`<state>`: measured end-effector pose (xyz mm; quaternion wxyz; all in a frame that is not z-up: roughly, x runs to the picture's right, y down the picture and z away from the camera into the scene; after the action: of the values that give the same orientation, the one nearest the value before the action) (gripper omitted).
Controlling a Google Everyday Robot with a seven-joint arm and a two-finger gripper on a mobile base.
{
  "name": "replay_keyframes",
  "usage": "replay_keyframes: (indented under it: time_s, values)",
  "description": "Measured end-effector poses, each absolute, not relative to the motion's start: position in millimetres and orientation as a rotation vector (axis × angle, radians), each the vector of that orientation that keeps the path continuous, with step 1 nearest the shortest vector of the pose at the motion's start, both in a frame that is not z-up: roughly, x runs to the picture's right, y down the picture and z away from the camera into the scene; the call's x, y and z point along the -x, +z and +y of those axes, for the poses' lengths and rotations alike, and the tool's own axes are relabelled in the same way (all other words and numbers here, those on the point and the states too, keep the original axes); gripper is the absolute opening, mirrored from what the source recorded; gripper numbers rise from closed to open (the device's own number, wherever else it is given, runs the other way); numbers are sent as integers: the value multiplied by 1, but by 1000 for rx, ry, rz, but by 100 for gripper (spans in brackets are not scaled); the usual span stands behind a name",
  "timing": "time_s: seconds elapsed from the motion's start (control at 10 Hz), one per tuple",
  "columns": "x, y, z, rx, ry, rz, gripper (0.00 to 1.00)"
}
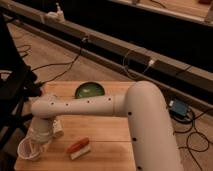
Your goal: Place the ceramic cup in the ceramic bowl
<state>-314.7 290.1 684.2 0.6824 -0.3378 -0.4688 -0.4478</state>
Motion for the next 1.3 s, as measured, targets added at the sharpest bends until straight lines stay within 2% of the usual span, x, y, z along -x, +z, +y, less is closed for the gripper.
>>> replay_keyframes:
  time_s: [0.2, 0.7, 1.0, 1.3]
  values:
    - [313, 681, 260, 694, -934, -1058, 1]
    - [290, 648, 158, 474, -775, -1116, 0]
    - [240, 662, 92, 380, -672, -1061, 0]
    - [186, 690, 47, 349, -587, -978, 0]
